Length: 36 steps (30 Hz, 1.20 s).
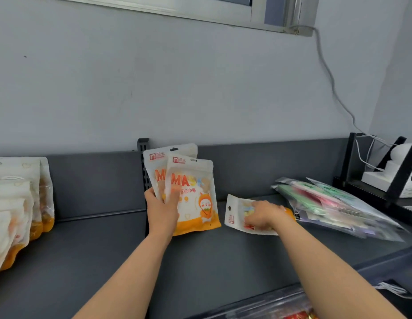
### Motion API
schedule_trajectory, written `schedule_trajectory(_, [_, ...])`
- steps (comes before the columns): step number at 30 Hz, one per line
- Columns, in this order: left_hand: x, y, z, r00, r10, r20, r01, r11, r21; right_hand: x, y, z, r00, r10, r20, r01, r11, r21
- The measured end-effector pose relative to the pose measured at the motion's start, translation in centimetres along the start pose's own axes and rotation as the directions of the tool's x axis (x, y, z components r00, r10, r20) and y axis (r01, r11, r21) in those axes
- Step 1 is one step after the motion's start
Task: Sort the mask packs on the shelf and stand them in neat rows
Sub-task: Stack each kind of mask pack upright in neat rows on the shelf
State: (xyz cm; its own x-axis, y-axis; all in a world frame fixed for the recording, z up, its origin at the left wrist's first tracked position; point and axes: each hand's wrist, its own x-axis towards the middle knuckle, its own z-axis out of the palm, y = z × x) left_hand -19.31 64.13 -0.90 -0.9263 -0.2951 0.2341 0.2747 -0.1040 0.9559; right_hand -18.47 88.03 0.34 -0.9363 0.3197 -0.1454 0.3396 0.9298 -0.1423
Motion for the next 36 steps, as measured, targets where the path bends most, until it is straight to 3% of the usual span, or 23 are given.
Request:
schedule_trajectory(5, [0.0,-0.7,-0.4,0.998,0.061,-0.008,-0.059,0.99,0.129,0.3,0.2,0.8,0.993,0.023,-0.115,-0.034,0.995,-0.095])
schedule_trajectory(10, [0.5,-1.4,-1.0,0.998,0.048,-0.027,-0.043,0.985,0.168,0.2,1.4,0.1,0.994,0.071,0.084,-0.081,0.988,0.129])
schedule_trajectory(15, [0.5,-1.8,-0.9,0.999,0.029,-0.035,-0.023,0.984,0.174,-0.3,1.9,0.5,0.993,0.111,-0.035,-0.106,0.988,0.116])
schedule_trajectory(18, [0.3,-1.7,-0.7,0.999,0.031,-0.03,-0.025,0.985,0.171,-0.2,1.9,0.9,0.991,0.126,-0.046,-0.108,0.953,0.282])
schedule_trajectory(20, [0.2,-1.7,-0.6,0.999,0.031,-0.028,-0.026,0.985,0.172,-0.2,1.9,1.0,0.987,0.132,-0.091,-0.079,0.893,0.444])
schedule_trajectory(23, [0.0,-1.8,-0.4,1.0,0.022,-0.008,-0.02,0.985,0.169,1.3,1.7,1.1,0.971,0.184,-0.154,-0.019,0.699,0.715])
schedule_trajectory(26, [-0.4,-1.8,0.4,0.997,0.014,0.071,-0.024,0.989,0.147,2.1,0.2,1.7,0.979,0.185,-0.09,-0.016,0.503,0.864])
schedule_trajectory(29, [-1.1,-1.8,1.1,0.991,0.022,0.13,-0.037,0.993,0.111,0.2,-2.7,1.1,0.995,0.095,-0.01,-0.024,0.353,0.935])
schedule_trajectory(31, [-1.2,-1.7,1.0,0.99,0.03,0.141,-0.043,0.995,0.088,0.1,-3.8,1.3,0.998,0.057,0.041,-0.056,0.292,0.955])
schedule_trajectory(36, [-1.3,-0.6,0.4,0.982,-0.004,0.19,-0.011,0.997,0.076,-0.3,-5.1,1.8,0.999,-0.028,0.037,-0.028,0.262,0.965])
